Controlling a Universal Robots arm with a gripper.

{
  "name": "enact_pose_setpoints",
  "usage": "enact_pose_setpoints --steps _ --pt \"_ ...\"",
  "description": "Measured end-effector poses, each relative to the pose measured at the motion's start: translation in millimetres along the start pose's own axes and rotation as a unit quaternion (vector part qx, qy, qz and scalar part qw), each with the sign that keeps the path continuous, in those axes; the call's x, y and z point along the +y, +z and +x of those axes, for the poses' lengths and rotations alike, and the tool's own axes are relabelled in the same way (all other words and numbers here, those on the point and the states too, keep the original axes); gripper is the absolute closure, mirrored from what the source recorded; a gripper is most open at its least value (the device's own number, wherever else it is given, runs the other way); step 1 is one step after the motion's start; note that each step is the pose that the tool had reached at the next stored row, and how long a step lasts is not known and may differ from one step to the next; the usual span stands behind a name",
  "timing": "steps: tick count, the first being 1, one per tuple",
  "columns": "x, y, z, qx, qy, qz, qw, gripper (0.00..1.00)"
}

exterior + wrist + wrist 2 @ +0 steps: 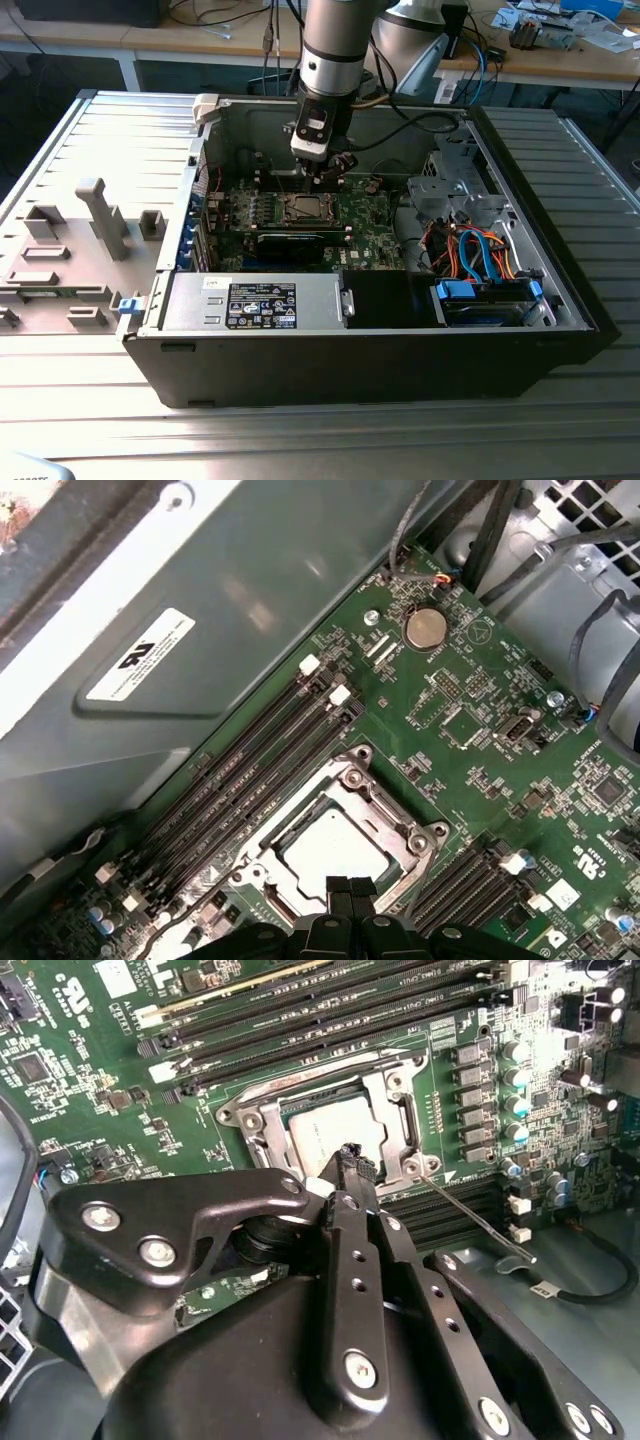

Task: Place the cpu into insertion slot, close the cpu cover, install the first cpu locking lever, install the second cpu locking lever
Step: 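Install the first cpu locking lever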

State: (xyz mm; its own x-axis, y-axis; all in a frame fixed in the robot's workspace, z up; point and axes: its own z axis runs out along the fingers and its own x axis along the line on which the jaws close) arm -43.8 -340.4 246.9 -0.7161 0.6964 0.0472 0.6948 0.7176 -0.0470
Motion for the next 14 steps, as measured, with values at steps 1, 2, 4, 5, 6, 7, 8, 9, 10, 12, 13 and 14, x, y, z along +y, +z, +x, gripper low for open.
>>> enact_pose_setpoints --steps 1,2,4,5,6,7,8,9,10,12,13,14 --pt "0.0 0.0 0.0 -0.0001 -0.004 0.0001 0.99999 0.89" --pt "0.0 0.0 0.0 0.0 -0.006 0.0 0.99998 0.89" --pt "0.0 0.0 0.0 0.0064 -0.013 -0.0066 0.99988 0.89" --pt "0.0 0.0 0.0 0.0093 -0.015 -0.0097 0.99979 0.89" --pt "0.0 0.0 0.1 0.0095 -0.018 -0.0099 0.99975 0.89" --pt "0.0 0.0 0.0 0.0093 -0.023 -0.0096 0.99965 0.89" --pt "0.0 0.0 0.0 0.0091 -0.029 -0.0093 0.9995 0.89" --pt "0.0 0.0 0.0 0.0089 -0.036 -0.0089 0.99927 0.89" --pt "0.0 0.0 0.0 0.0087 -0.04 -0.0086 0.99912 0.89" --pt "0.0 0.0 0.0 0.0086 -0.045 -0.0083 0.99893 0.89" --pt "0.0 0.0 0.0 0.0085 -0.046 -0.0083 0.99887 0.89" --pt "0.0 0.0 0.0 0.0084 -0.049 -0.0081 0.99871 0.89"
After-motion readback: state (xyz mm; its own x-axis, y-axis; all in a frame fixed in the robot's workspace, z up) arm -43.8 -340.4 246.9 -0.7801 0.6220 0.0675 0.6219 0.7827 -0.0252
